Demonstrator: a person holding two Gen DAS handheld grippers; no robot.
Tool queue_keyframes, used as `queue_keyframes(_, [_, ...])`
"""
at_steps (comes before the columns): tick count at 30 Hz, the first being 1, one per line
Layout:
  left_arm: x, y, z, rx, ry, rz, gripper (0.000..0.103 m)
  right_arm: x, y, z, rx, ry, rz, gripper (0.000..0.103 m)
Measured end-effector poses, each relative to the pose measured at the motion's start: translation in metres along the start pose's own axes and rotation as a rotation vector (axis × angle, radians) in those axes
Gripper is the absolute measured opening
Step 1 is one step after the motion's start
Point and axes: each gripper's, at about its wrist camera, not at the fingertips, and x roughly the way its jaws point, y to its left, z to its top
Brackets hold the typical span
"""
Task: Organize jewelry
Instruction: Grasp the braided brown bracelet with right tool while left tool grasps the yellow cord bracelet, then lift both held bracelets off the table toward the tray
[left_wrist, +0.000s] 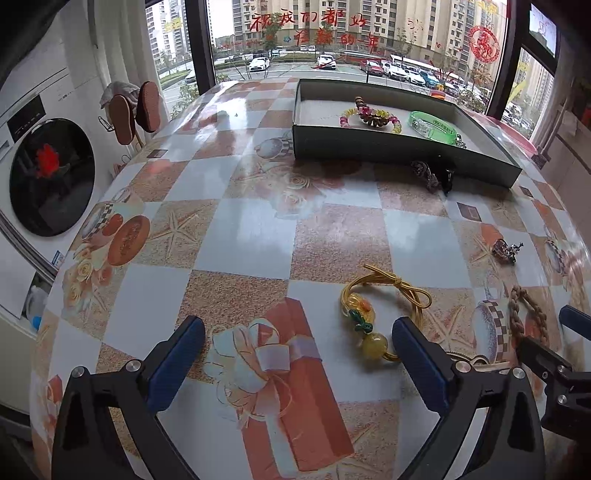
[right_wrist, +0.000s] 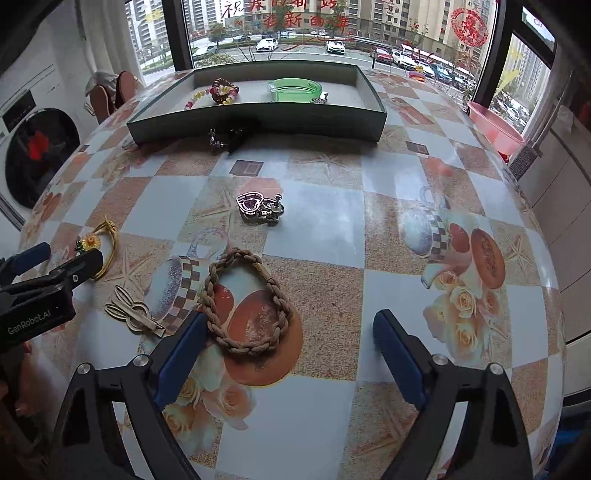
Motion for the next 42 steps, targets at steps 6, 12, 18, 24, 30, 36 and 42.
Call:
queue_keyframes(6, [-0.002,-0.005,0.0,0.024,-0.006,-0.014,0.101,-0.002,0.007,0.003,-0.041,-0.005,0.016,0.078])
queue_keyframes(12, [-0.009,-0.015,-0.001,0.074,-0.015,-0.063,0.073,-0.005,0.013,0.004,-0.07,0.003,0.038,0.063])
queue_keyframes(18, [-0.013,-0.025,-0.002,0.109,-0.017,-0.097,0.047,-0.009,0.024,0.002,-0.101,0.002,0.055,0.034])
queue_keyframes(24, [-0.018,-0.025,-0.002,0.112,-0.015,-0.13,0.025,-0.013,0.014,0.0,-0.04,-0.01,0.074,0.011])
queue_keyframes(30, [-0.034,-0.021,-0.002,0.097,-0.039,-0.17,0.026,-0.024,-0.013,0.0,0.067,-0.028,0.16,0.011])
queue_keyframes(36, [-0.055,-0.022,0.005,0.112,-0.085,-0.196,0.026,-0.033,-0.039,-0.003,0.165,-0.029,0.229,0.011])
queue_keyframes(42, [-0.072,-0.022,0.013,0.113,-0.115,-0.222,0.026,-0.04,-0.055,0.0,0.232,-0.036,0.283,0.011])
